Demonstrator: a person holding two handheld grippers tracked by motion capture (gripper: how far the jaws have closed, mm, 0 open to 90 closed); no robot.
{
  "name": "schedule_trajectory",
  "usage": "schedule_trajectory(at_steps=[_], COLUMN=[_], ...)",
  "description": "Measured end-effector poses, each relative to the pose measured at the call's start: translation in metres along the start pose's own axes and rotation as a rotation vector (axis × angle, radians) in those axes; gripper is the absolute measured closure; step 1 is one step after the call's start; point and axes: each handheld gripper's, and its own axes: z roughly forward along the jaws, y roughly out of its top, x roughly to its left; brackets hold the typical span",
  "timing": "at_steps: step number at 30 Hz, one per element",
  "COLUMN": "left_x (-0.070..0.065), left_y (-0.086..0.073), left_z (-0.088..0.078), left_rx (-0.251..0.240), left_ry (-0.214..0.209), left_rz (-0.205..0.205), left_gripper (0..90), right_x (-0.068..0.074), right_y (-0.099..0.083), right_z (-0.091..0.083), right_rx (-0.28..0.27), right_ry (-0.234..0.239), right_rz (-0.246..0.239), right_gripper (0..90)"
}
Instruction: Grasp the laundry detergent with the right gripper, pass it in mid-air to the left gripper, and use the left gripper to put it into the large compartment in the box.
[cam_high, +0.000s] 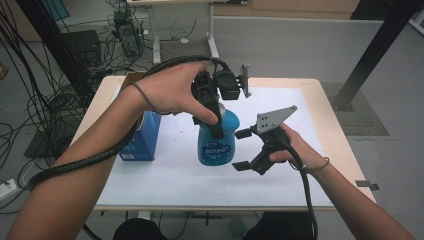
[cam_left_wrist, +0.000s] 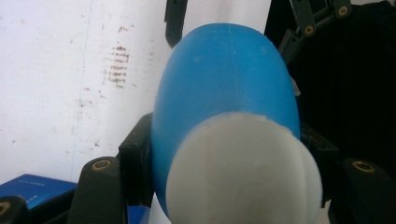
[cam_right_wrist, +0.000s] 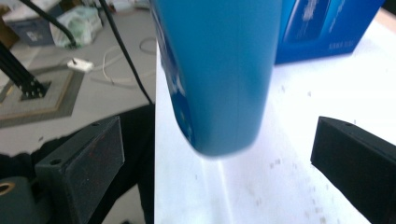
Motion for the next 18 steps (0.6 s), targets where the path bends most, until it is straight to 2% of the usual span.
schedule_trajectory(at_steps=[6, 18], left_x=[0.0, 0.004], left_y=[-0.002, -0.012], left_z=[0.0, -0.007], left_rx=[0.004, -0.005], left_ry=[0.005, 0.016], left_rz=[-0.006, -0.039], left_gripper=[37.6, 37.7], right_x=[-0.003, -0.014], right_y=[-0.004, -0.016], right_z=[-0.003, -0.019], right_rx=[0.119, 0.338], right_ry=[-0.017, -0.117], right_rz=[0.025, 0.112], right_gripper=[2.6, 2.8])
